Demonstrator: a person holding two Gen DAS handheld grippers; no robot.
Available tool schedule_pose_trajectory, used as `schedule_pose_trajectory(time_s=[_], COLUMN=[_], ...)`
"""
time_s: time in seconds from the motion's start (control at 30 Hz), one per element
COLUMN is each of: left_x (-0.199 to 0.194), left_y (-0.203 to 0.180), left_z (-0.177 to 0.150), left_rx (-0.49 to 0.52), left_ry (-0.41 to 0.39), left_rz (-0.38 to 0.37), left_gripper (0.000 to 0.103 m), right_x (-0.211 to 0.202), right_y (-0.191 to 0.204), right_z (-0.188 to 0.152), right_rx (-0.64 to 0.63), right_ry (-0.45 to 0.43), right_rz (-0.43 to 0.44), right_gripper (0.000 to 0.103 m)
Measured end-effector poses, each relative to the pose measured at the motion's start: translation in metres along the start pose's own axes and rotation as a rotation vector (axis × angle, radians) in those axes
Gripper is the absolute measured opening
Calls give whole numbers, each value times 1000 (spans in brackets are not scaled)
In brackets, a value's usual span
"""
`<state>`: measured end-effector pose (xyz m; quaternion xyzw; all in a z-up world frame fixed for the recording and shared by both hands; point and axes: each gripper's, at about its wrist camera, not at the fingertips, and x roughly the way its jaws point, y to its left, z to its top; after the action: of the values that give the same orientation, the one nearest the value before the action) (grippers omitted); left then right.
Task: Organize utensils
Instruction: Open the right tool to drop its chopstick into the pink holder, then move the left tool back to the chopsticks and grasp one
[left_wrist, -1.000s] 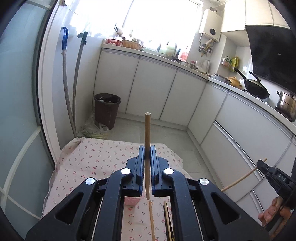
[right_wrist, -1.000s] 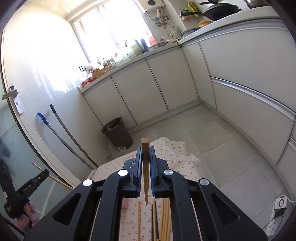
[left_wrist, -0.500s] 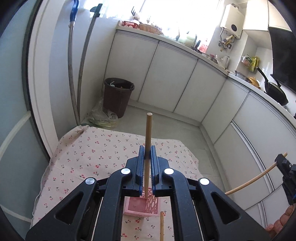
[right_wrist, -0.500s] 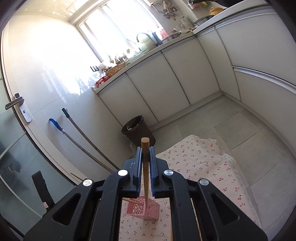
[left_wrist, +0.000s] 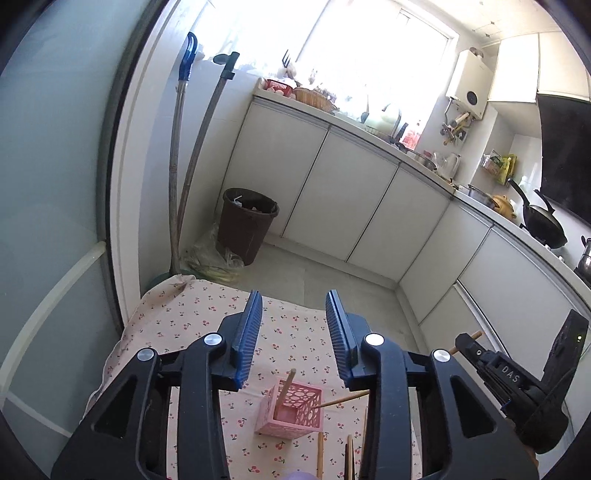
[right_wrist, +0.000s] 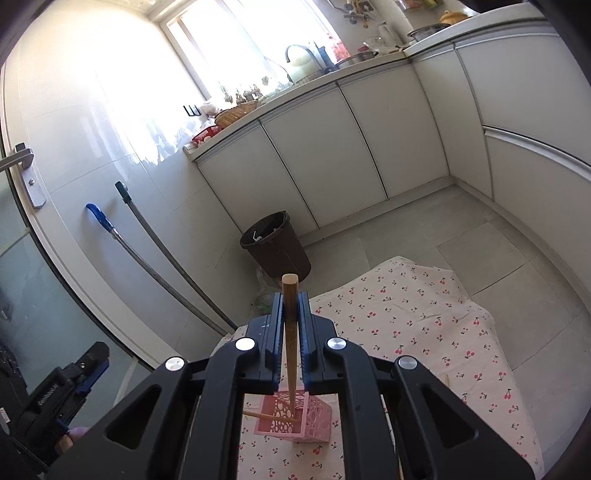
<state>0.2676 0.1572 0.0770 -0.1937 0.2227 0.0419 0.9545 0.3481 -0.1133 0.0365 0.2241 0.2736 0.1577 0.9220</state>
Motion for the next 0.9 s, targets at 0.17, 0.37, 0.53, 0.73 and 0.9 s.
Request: schedule_pose_trajectory(time_s=[0.17,0.37,0.53,0.73,0.9], left_x=[7,1,-7,4,13], left_y=[1,-11,-31,-51,-72], left_z=[-5,-10,-22,-54,-91], left_rx=[-9,32,103,157,230], left_ry=[41,68,112,286,420], left_rz=[1,-39,-61,-102,-113], left_gripper=[35,35,35,37,39], right_x=[27,21,-19,-55,-88], right_y=[0,15,17,-10,-28], right_z=[-14,-26,-30,-49,-63], right_rx=[1,-60,-130,-152,-174], right_ry=[31,88,77,120,125], right_rz=[-20,-16,-50,-110,-144], right_gripper=[8,13,22,36,54])
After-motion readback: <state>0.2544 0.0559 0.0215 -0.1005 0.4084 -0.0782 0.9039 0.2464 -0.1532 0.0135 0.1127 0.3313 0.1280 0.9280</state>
